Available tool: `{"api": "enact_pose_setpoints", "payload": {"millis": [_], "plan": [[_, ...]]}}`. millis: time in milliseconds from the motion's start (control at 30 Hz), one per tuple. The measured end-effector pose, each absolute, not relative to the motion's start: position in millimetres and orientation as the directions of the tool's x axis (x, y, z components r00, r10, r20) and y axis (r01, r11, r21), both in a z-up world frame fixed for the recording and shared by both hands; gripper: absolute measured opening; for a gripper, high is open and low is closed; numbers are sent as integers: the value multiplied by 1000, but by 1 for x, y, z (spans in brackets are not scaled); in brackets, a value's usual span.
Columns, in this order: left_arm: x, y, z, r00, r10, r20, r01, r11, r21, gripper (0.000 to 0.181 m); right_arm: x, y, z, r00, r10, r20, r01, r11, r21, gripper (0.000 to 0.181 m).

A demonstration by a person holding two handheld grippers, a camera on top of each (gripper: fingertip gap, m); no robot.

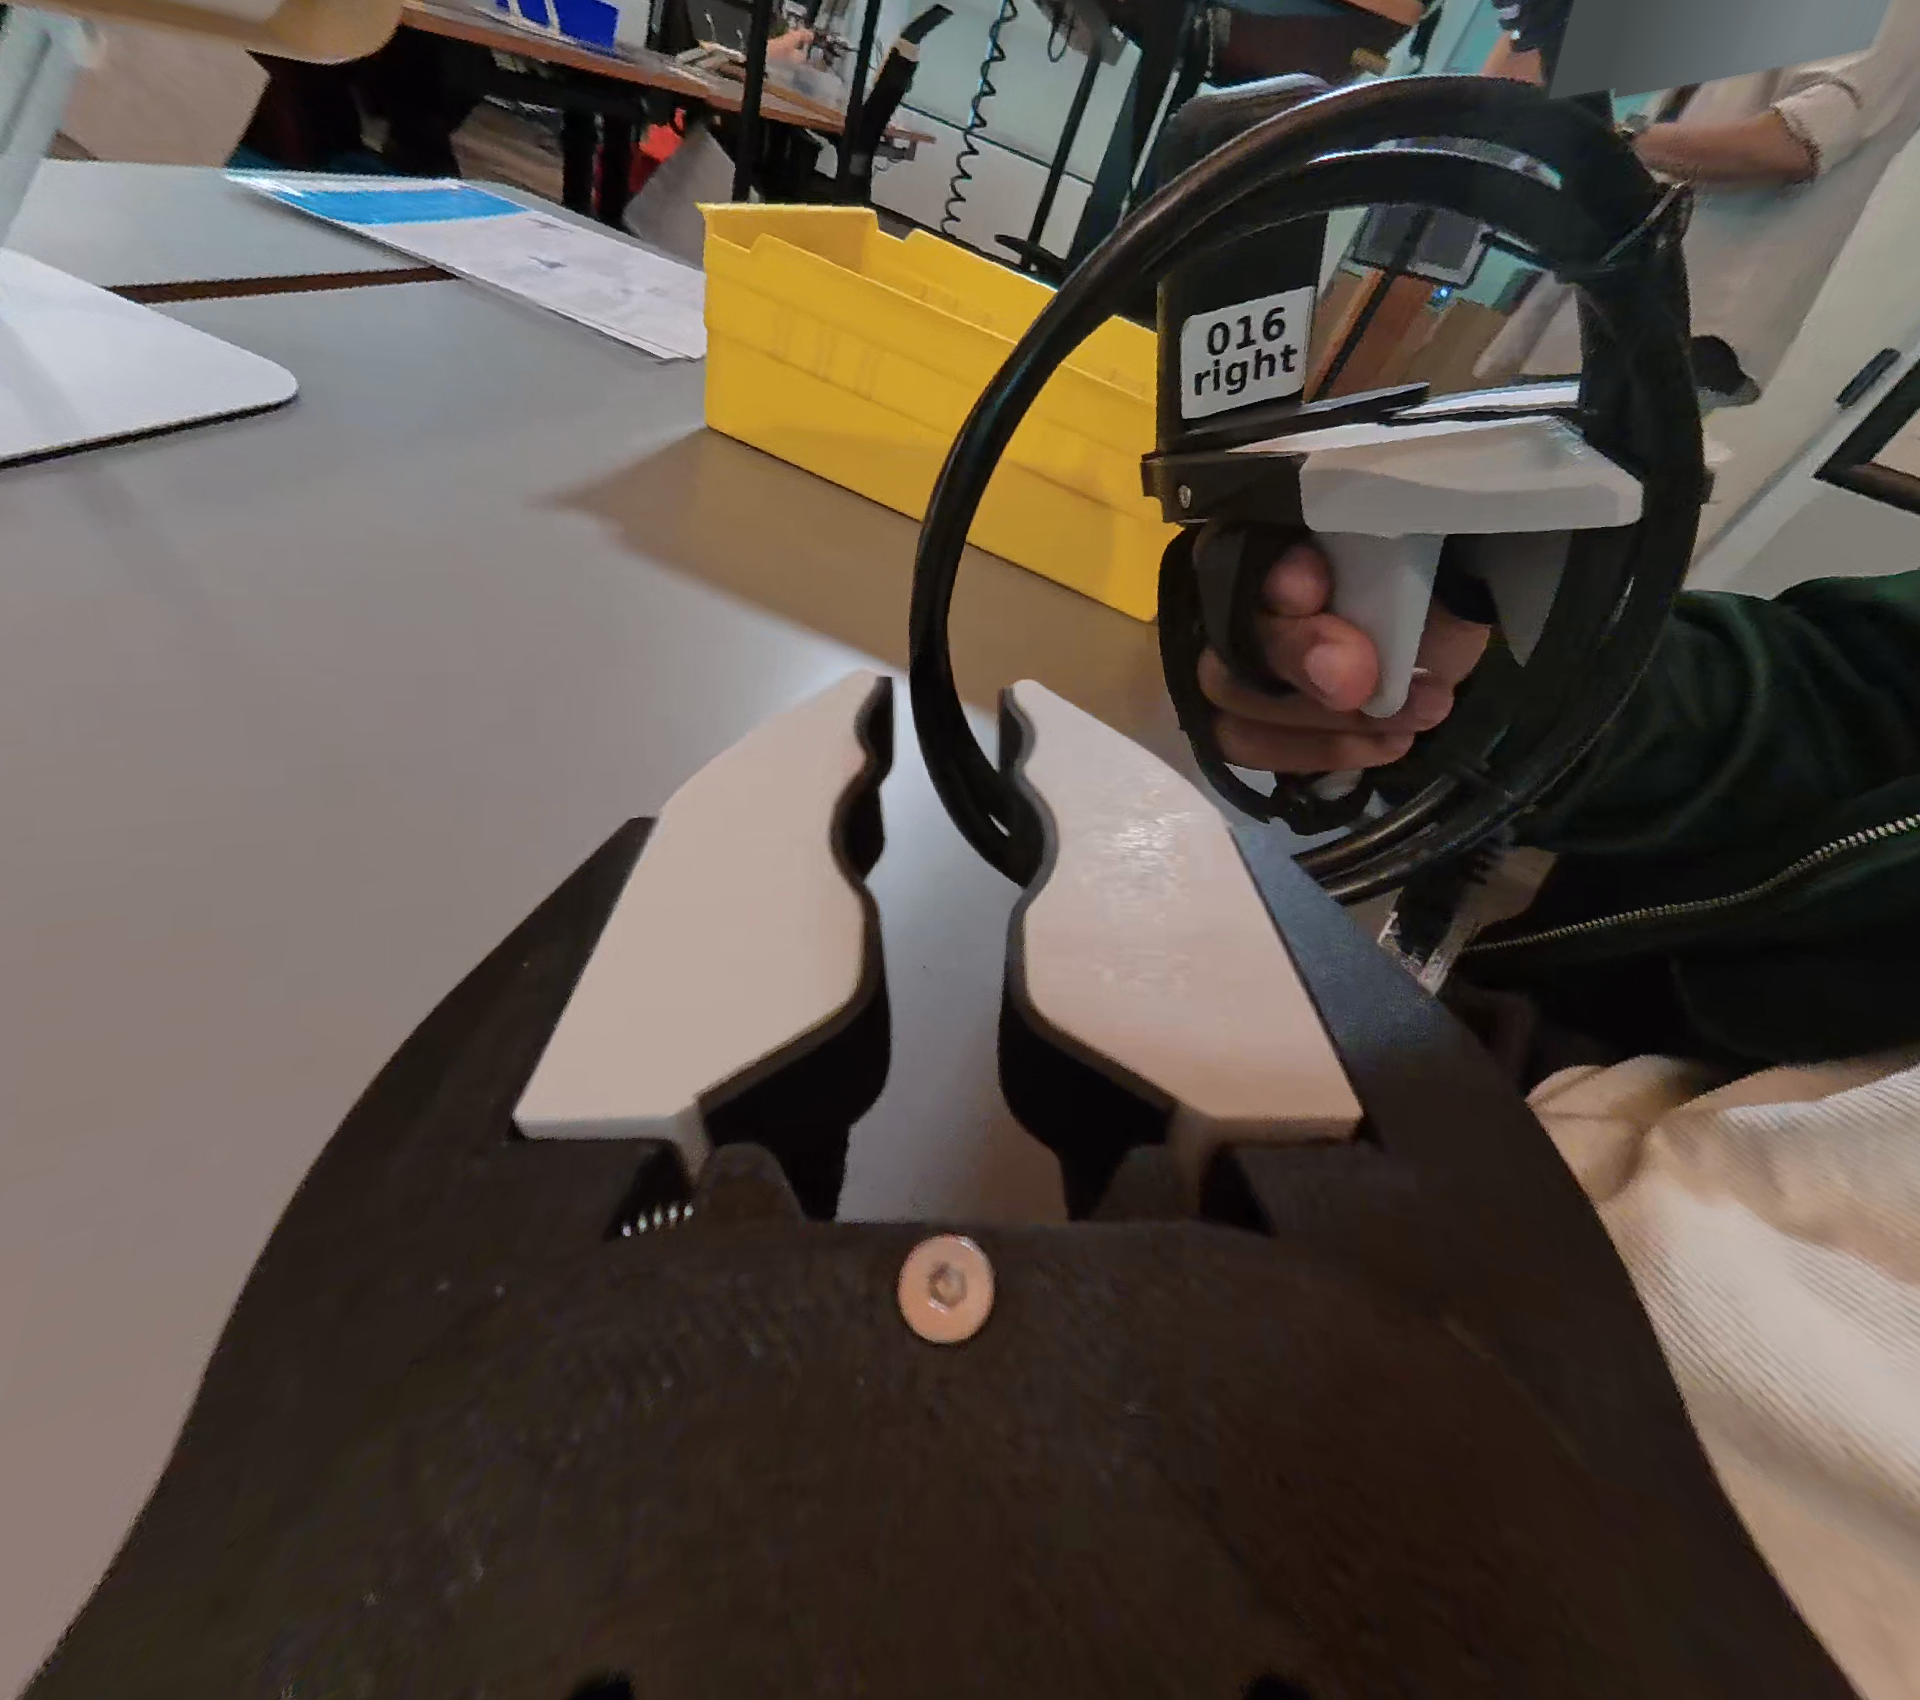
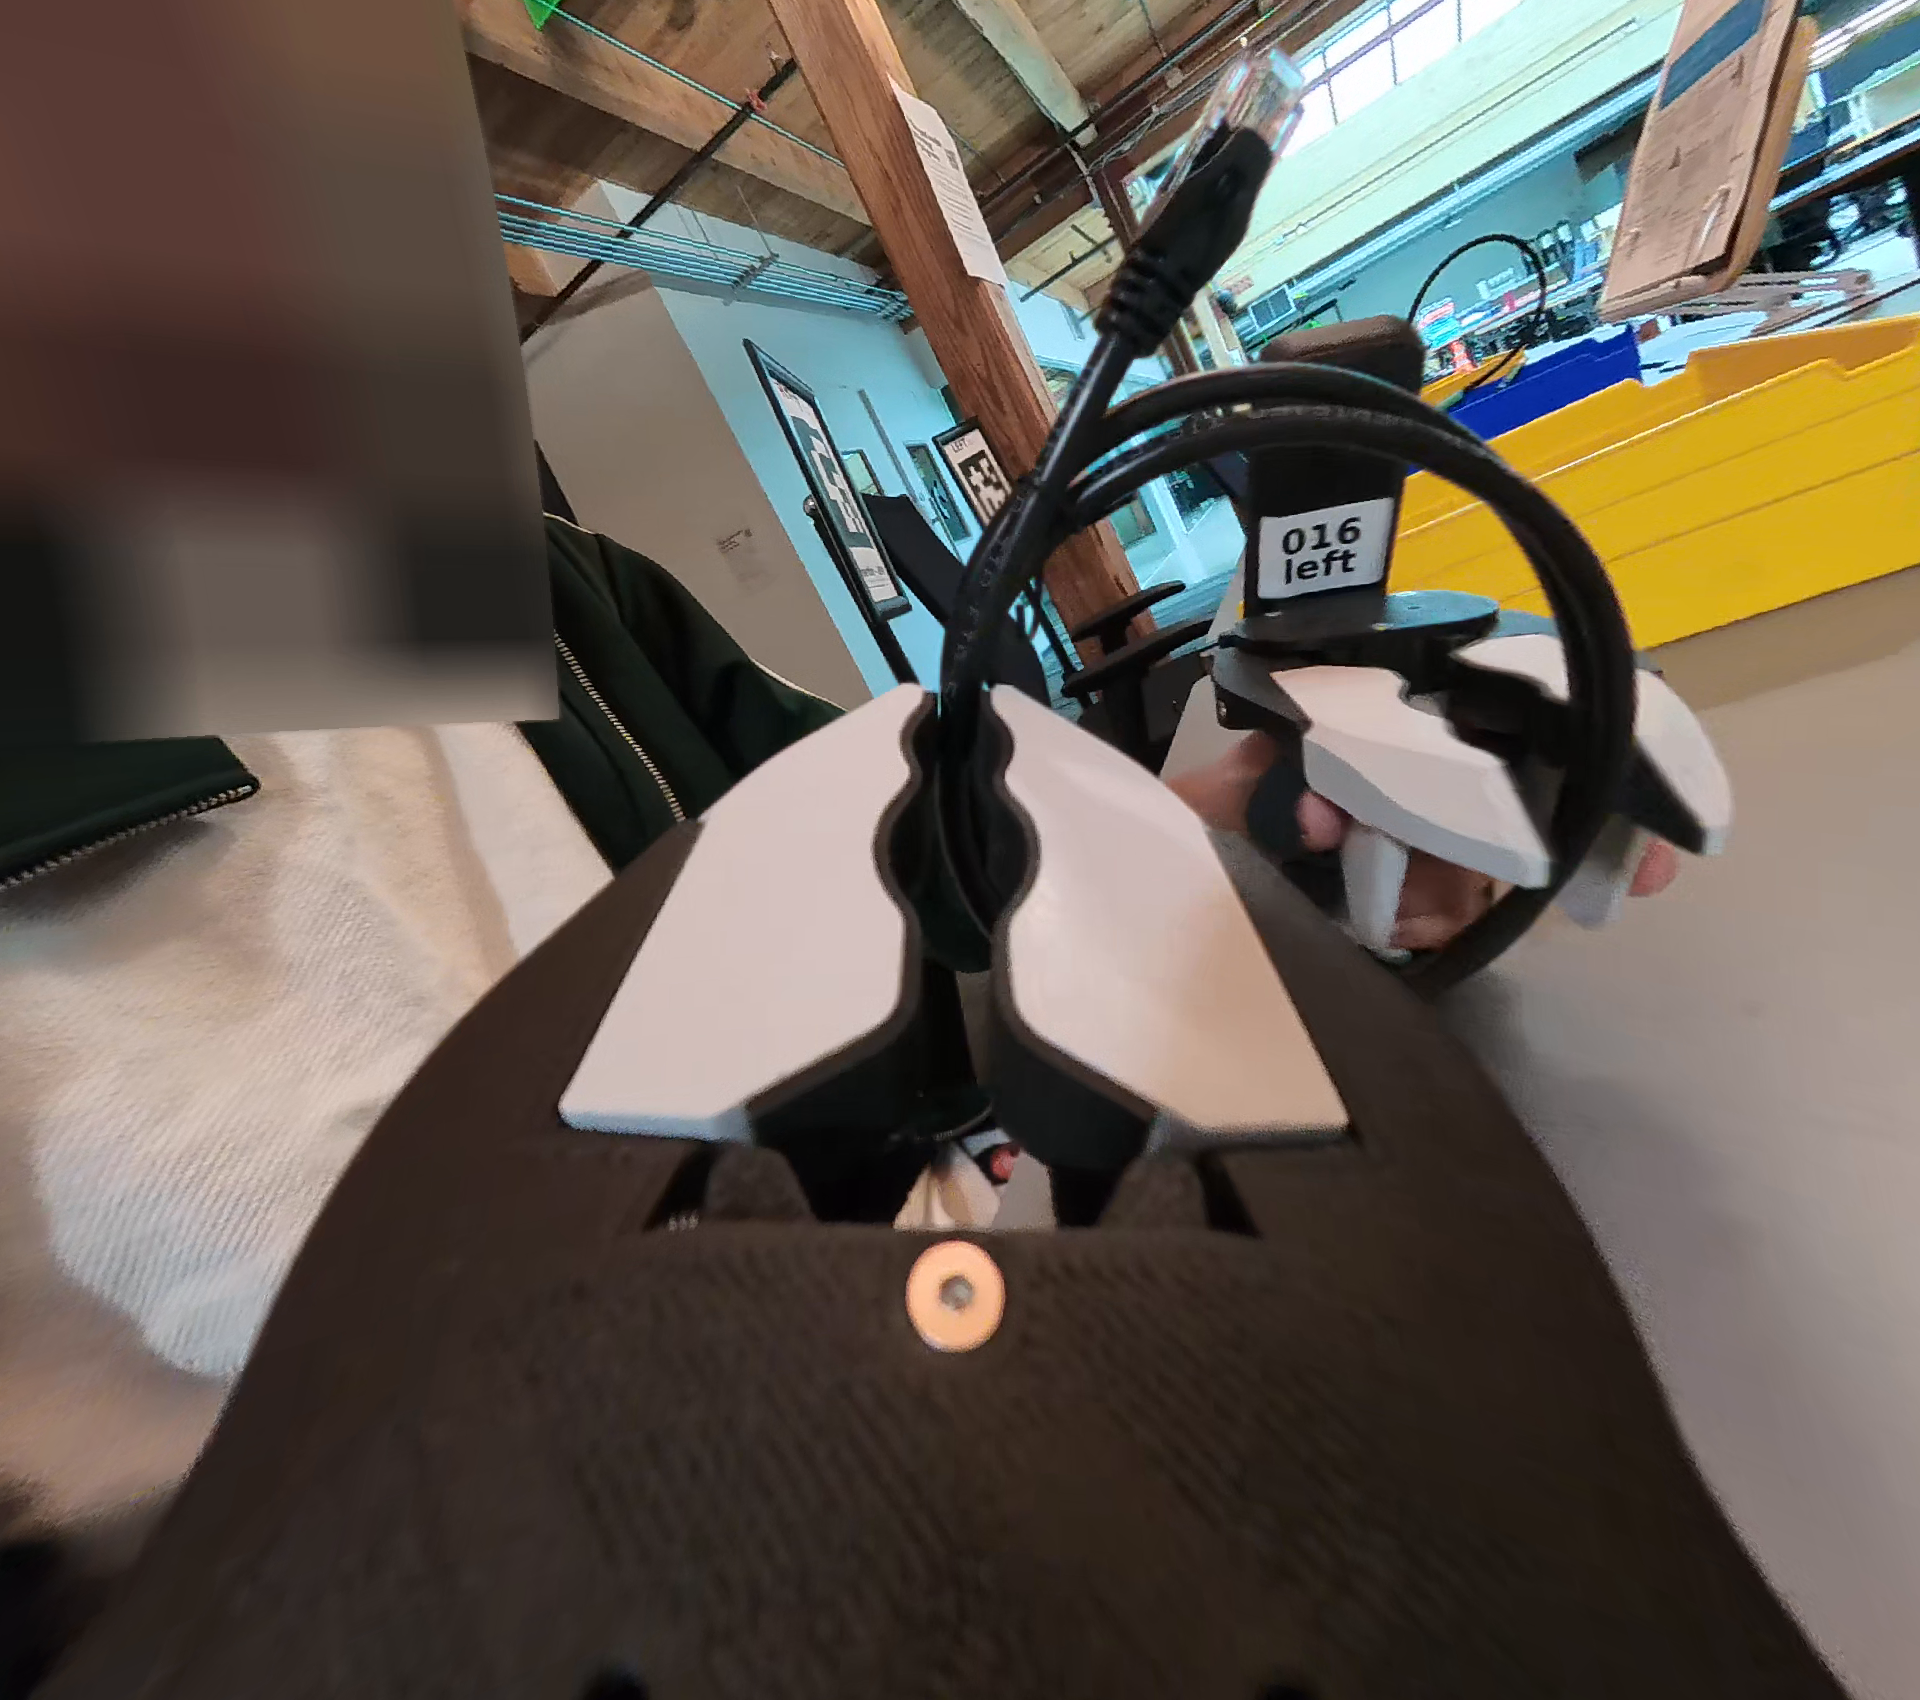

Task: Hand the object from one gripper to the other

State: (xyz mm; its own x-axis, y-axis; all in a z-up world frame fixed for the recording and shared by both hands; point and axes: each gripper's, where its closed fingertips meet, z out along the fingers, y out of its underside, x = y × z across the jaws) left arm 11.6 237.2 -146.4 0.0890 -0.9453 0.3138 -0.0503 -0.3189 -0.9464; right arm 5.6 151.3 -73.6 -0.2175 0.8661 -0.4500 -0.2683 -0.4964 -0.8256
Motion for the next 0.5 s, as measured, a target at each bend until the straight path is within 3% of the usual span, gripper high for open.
{"api": "enact_pose_setpoints", "payload": {"millis": [67, 167, 367, 500], "plan": [[12, 236, -147, 84, -945, 317, -57, -322, -945, 11, 4, 150, -75, -223, 865, -450, -256, -497, -829, 7], [11, 235, -145, 65, -944, 325, -47, -328, -943, 15, 3, 150, -75, -212, 870, -446, -253, -489, -835, 7], [16, 227, -125, -75, -887, 455, 91, -460, -883, 86, 12, 160, -73, -164, 879, -449, -297, -478, -827, 6], [24, 217, -123, -98, -889, 447, 73, -455, -888, 137, 20, 170, -73, -130, 873, -470, -331, -485, -809, 6]]}}
